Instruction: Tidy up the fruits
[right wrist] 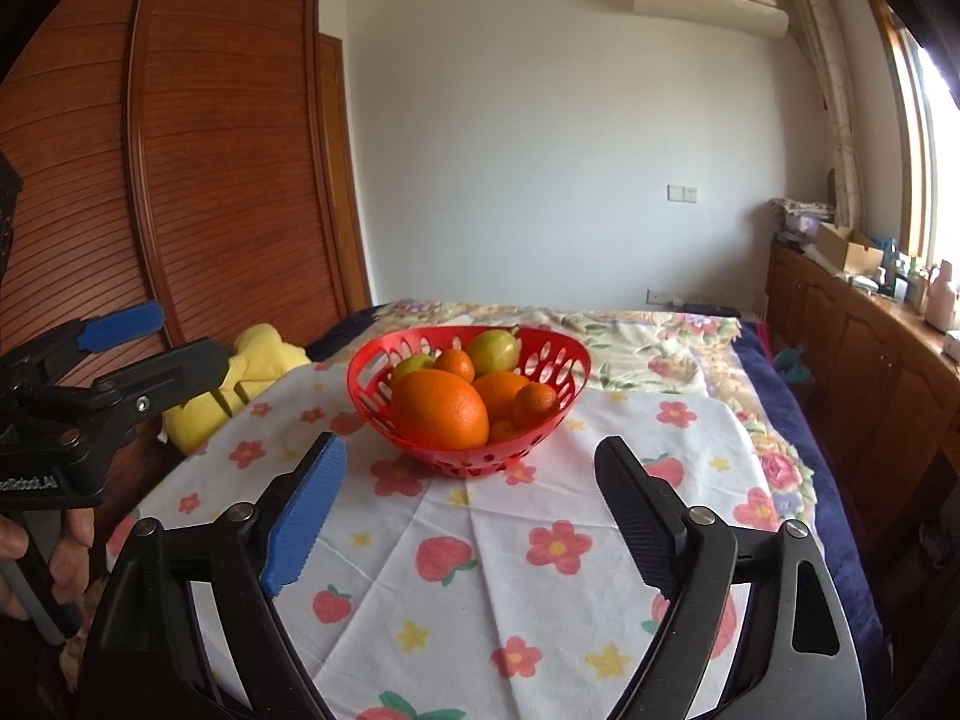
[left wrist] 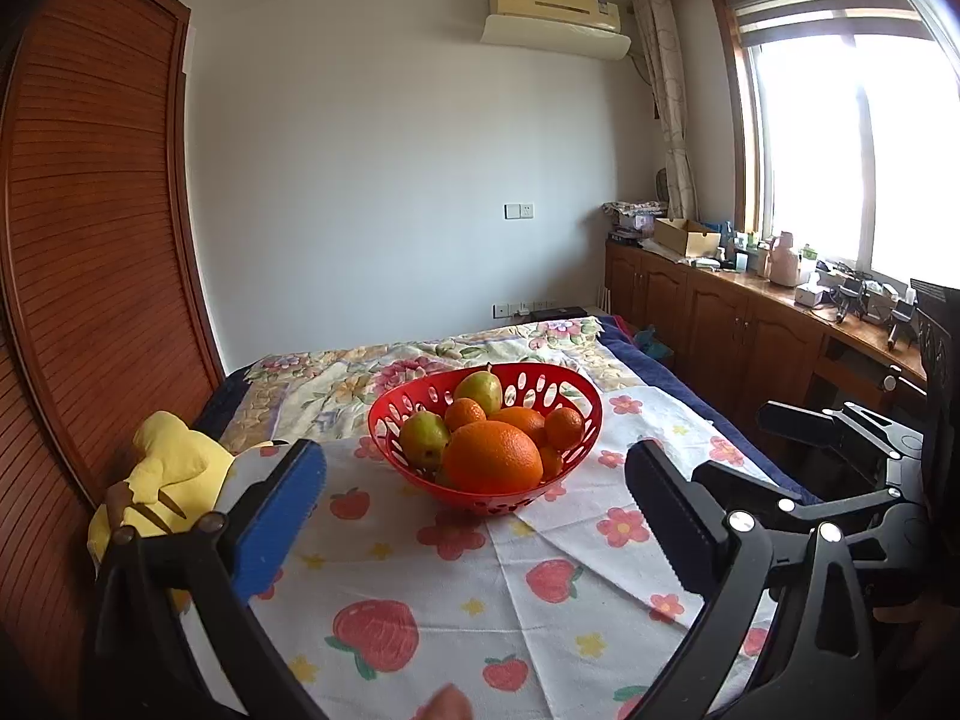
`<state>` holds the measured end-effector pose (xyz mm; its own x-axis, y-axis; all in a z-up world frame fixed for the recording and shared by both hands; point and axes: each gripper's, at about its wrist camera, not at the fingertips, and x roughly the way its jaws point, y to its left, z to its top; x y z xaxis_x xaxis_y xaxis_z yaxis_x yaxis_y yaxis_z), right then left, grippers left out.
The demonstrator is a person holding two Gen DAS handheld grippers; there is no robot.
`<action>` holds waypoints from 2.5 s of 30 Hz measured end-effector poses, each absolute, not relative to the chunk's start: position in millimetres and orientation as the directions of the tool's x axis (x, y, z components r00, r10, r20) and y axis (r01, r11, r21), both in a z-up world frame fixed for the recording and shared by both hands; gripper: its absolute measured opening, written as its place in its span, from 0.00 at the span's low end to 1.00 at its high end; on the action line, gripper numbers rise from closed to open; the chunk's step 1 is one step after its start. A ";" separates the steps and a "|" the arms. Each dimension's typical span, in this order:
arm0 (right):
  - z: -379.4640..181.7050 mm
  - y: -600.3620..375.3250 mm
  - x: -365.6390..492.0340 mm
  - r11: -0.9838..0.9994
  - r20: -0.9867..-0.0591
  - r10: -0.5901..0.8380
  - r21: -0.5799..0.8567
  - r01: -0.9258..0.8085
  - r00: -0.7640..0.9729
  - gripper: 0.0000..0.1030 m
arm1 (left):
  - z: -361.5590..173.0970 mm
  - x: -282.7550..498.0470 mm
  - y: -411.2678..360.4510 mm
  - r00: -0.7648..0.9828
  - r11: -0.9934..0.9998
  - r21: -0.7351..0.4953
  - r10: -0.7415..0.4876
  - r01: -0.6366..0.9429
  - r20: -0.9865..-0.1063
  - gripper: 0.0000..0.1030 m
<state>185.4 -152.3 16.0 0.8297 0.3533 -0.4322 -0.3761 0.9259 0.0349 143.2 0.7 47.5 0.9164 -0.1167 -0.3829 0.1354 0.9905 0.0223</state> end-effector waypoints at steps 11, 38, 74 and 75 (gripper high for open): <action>20.9 -155.4 156.7 0.942 -0.390 0.319 0.027 -0.336 0.864 0.90 | 37.3 115.7 4.2 0.916 0.996 -0.001 -0.083 0.090 -0.393 0.98; 24.6 -174.2 88.8 0.962 -0.343 0.263 0.020 -0.272 0.902 0.90 | 34.2 41.0 5.9 0.923 0.997 0.007 -0.070 0.079 -0.378 0.98; 25.6 -172.9 83.2 0.963 -0.348 0.259 0.020 -0.269 0.901 0.90 | 28.7 28.1 10.1 0.926 0.998 -0.005 -0.054 0.056 -0.374 0.98; 25.7 -171.8 83.4 0.963 -0.348 0.260 0.019 -0.271 0.901 0.90 | 28.6 27.8 10.3 0.926 0.998 -0.005 -0.053 0.056 -0.375 0.98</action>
